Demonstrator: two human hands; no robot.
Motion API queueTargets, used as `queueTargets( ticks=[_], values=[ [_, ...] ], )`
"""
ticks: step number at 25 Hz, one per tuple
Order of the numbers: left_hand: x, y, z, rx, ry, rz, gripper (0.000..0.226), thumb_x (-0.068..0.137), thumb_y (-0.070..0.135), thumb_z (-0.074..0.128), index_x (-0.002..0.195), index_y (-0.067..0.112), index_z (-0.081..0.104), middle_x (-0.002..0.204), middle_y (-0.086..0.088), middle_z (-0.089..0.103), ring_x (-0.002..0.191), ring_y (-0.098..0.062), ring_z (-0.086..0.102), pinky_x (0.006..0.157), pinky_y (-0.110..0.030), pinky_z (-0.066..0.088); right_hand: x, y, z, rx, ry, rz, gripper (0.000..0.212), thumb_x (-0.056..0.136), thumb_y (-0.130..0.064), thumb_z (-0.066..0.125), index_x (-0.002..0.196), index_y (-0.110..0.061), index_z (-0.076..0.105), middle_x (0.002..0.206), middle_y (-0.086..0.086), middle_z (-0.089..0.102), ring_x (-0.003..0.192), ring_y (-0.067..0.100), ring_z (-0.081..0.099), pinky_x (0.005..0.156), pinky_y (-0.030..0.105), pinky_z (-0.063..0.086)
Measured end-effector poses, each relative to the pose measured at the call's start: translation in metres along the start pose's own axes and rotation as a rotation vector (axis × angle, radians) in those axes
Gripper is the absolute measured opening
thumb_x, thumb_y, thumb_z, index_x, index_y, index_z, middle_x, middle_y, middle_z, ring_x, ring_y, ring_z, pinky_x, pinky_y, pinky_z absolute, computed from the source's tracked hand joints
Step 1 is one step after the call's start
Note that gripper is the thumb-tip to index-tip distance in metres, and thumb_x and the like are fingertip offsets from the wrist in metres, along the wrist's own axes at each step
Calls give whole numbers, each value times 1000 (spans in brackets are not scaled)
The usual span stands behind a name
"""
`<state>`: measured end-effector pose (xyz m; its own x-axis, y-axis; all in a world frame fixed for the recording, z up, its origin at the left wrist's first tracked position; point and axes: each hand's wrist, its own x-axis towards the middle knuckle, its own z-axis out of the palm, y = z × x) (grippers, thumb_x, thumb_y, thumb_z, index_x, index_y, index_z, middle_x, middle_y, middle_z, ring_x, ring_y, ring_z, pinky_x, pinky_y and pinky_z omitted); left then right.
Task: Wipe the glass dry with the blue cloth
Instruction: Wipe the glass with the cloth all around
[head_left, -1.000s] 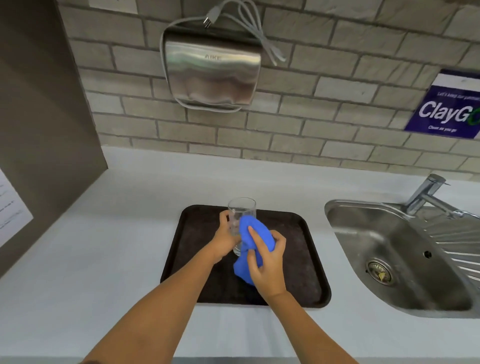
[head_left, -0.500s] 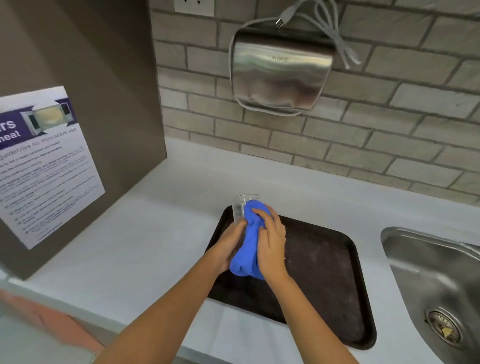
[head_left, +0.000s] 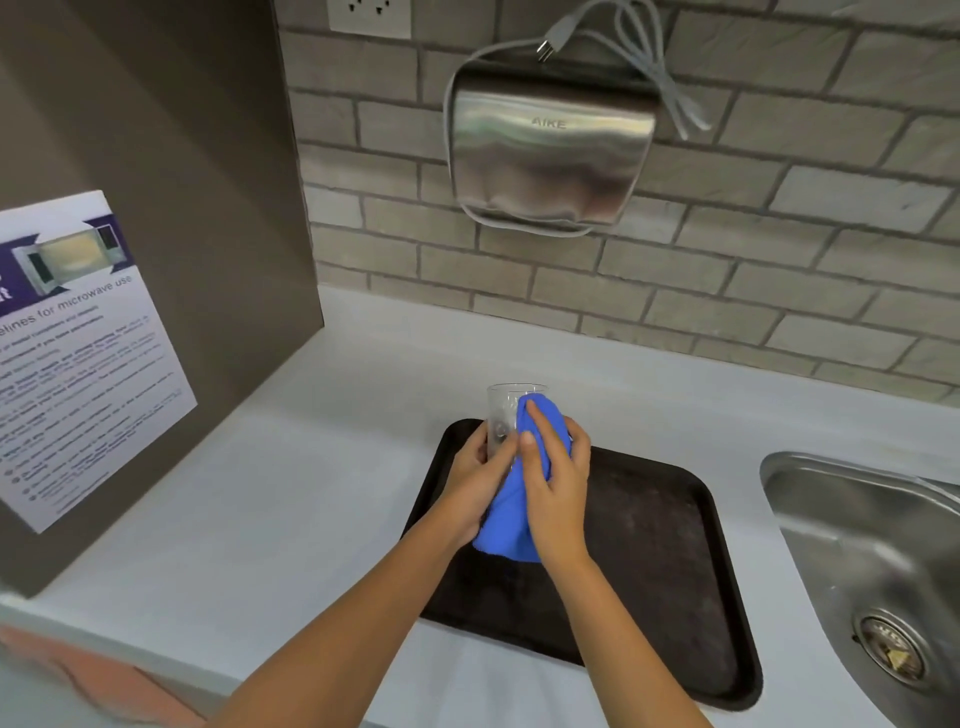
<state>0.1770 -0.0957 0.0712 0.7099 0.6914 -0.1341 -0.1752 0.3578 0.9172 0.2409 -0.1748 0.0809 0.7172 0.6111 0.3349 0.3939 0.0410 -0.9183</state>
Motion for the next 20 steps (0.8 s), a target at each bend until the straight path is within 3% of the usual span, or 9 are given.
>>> queueTargets(
  ticks=[5,9,12,15,18,19,20],
  values=[
    [4,0,7,69,20,-47,34,102,42,47,124,23,65,117,-8,76,110,-24,72,97,-42,56,17,-3,-20,60,-105,88,32,101,-25,47,102,-55,61,134,-5,34,115,-8,45,109,30,40],
    [10,-5,10,59,60,-149,47,99,44,39,125,14,64,124,-21,70,116,-35,67,97,-46,55,27,-3,-31,-33,-155,110,38,102,-16,46,105,-51,61,130,-4,47,120,8,49,109,34,41],
    [8,-9,12,10,7,-111,49,100,49,42,131,18,61,126,-20,69,117,-34,67,101,-49,54,10,-5,-18,-71,-150,110,39,102,-26,43,126,-56,49,142,-7,38,132,11,38,109,25,37],
    [7,-8,16,41,-6,-127,55,95,62,45,132,24,60,124,-10,72,111,-23,72,90,-39,59,-9,2,-8,-328,-25,-77,45,101,-40,41,135,-66,28,141,-7,33,124,10,35,102,26,36],
    [3,-8,17,48,31,-146,51,98,58,42,130,23,61,117,-9,76,104,-22,75,85,-37,61,2,12,-13,-250,21,71,38,98,-47,42,136,-43,43,127,4,43,110,19,54,98,40,49],
    [2,-8,18,48,34,-155,52,98,59,41,130,23,62,116,-7,76,104,-20,75,86,-37,61,4,13,-15,-353,36,74,34,97,-48,43,129,-36,48,125,9,45,106,22,58,95,46,52],
    [1,-7,19,49,32,-165,53,99,59,40,130,23,62,116,-6,77,104,-20,75,86,-36,61,2,11,-15,-369,51,70,27,97,-48,44,122,-39,49,123,12,46,103,24,59,92,47,54]
  ],
)
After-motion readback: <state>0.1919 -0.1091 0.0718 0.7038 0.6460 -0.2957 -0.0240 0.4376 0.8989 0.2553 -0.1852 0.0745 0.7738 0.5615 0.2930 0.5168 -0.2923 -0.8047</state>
